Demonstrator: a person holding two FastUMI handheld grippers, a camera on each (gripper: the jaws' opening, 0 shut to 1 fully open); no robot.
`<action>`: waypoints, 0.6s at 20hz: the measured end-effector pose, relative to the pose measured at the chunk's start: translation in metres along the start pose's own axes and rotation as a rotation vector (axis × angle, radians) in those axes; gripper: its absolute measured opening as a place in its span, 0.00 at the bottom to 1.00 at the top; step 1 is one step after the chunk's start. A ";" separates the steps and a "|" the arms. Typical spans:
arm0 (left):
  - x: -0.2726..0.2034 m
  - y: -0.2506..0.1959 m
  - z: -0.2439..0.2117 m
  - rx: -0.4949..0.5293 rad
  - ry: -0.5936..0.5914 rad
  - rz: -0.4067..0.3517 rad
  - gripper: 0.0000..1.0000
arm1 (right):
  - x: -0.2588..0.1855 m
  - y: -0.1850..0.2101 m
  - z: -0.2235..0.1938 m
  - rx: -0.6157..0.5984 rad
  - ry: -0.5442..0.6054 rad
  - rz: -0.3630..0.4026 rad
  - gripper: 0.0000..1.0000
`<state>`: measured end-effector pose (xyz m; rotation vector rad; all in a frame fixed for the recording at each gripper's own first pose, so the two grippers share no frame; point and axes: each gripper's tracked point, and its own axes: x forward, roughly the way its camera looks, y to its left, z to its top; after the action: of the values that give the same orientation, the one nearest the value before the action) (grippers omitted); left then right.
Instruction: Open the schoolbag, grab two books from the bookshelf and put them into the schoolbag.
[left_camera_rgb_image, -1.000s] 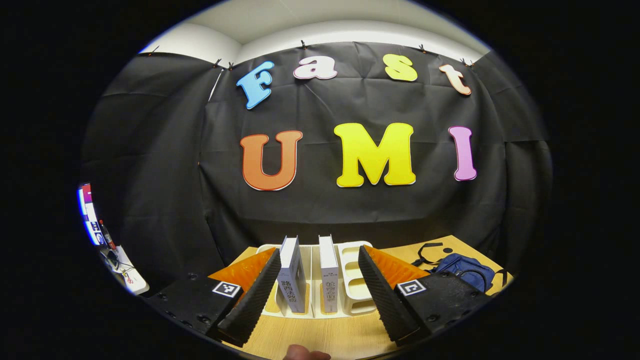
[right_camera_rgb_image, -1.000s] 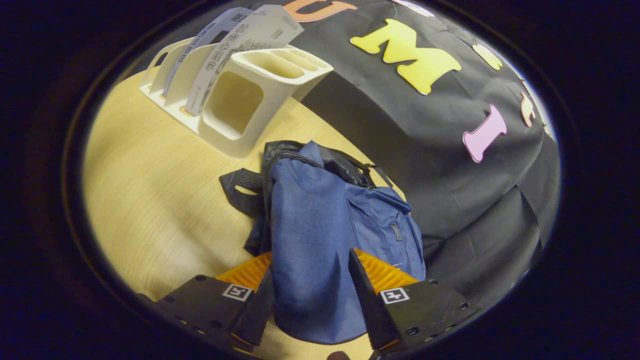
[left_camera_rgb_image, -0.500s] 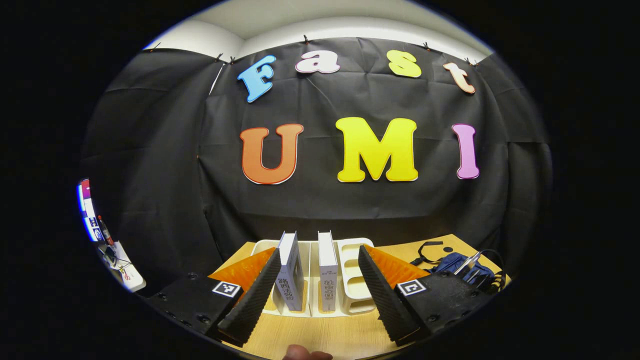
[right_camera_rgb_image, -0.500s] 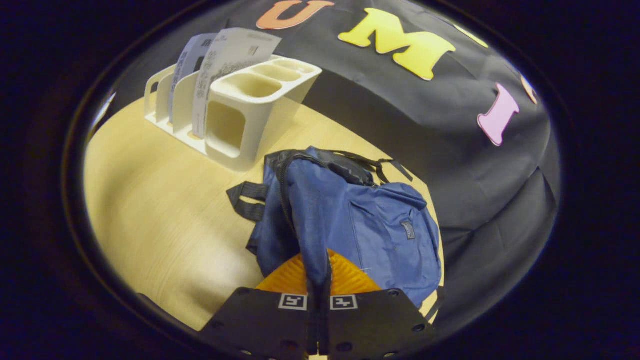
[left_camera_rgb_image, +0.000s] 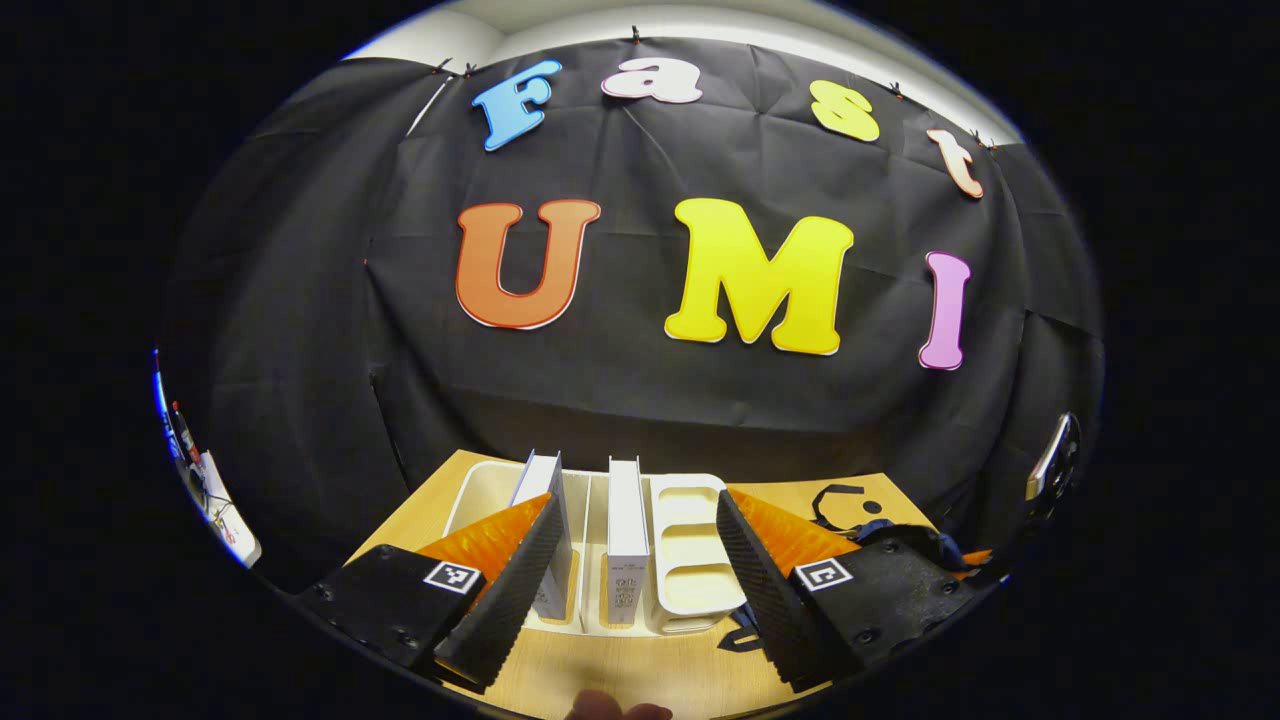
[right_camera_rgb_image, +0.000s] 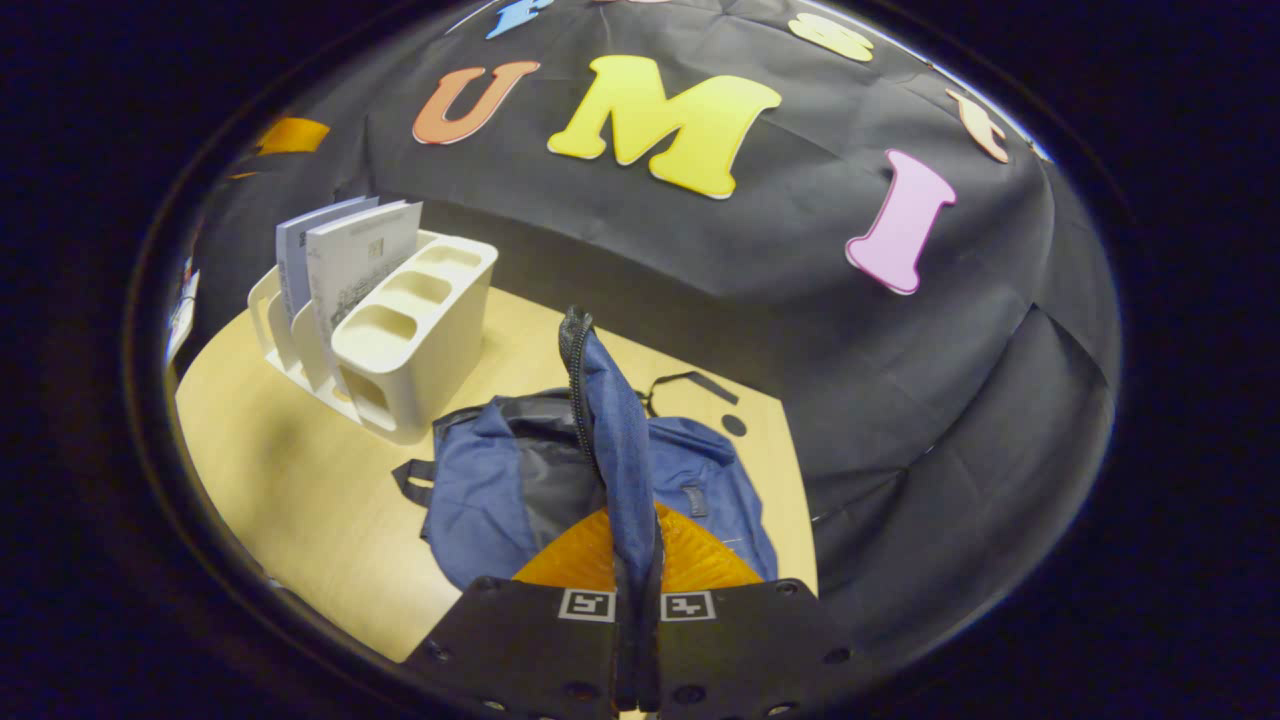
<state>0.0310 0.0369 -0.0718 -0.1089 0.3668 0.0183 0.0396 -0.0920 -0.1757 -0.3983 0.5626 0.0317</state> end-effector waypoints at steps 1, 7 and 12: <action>0.009 0.001 0.003 0.003 0.027 -0.006 0.98 | -0.001 -0.013 0.005 0.002 -0.004 0.002 0.05; 0.066 -0.003 -0.016 0.064 0.271 -0.033 0.98 | 0.011 -0.075 0.018 -0.007 0.001 0.048 0.02; 0.106 0.009 -0.041 0.093 0.486 -0.010 0.98 | 0.027 -0.101 0.014 0.087 0.043 0.120 0.02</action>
<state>0.1151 0.0411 -0.1485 -0.0211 0.8518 -0.0357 0.0835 -0.1824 -0.1432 -0.2811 0.6273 0.1137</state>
